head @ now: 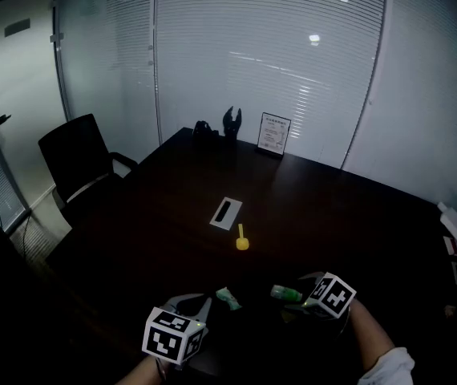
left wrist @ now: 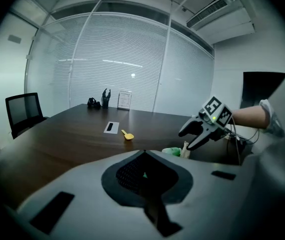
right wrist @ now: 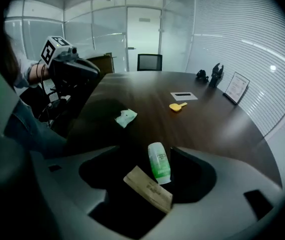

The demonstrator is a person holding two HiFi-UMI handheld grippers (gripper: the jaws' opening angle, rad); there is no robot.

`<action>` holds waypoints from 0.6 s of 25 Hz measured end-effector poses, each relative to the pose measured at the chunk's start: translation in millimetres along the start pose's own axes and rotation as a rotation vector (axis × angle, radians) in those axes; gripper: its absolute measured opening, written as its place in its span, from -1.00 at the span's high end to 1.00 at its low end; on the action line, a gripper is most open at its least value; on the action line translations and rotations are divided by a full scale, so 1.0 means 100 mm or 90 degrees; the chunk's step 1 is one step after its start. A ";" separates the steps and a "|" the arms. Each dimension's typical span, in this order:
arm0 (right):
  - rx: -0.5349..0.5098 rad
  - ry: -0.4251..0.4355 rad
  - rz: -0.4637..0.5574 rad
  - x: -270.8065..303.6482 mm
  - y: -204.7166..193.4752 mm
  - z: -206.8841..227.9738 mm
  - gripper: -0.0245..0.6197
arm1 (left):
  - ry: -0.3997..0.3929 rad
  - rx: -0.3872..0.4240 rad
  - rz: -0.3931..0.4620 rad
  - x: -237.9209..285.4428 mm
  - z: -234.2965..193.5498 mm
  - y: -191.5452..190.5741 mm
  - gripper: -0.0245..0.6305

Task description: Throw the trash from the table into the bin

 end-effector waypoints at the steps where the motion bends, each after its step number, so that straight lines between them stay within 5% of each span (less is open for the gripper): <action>1: -0.010 0.008 -0.020 0.10 0.01 0.07 0.01 | 0.001 -0.005 -0.002 0.04 0.00 -0.02 0.93; 8: -0.077 0.074 -0.162 0.83 -0.01 0.27 0.00 | 0.023 -0.047 -0.018 0.22 -0.14 -0.23 0.93; 15: -0.083 0.104 -0.210 1.12 -0.04 0.34 0.00 | 0.035 -0.064 -0.021 0.22 -0.21 -0.37 0.93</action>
Point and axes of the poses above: the fingertips, and each gripper's own axes: x forward along the fingers, z to its right, y out of its top, the point moved 7 cm from there along -x, backward along the fingers, and after that the axes turned 10 degrees about -z, right-handed, at the moved point
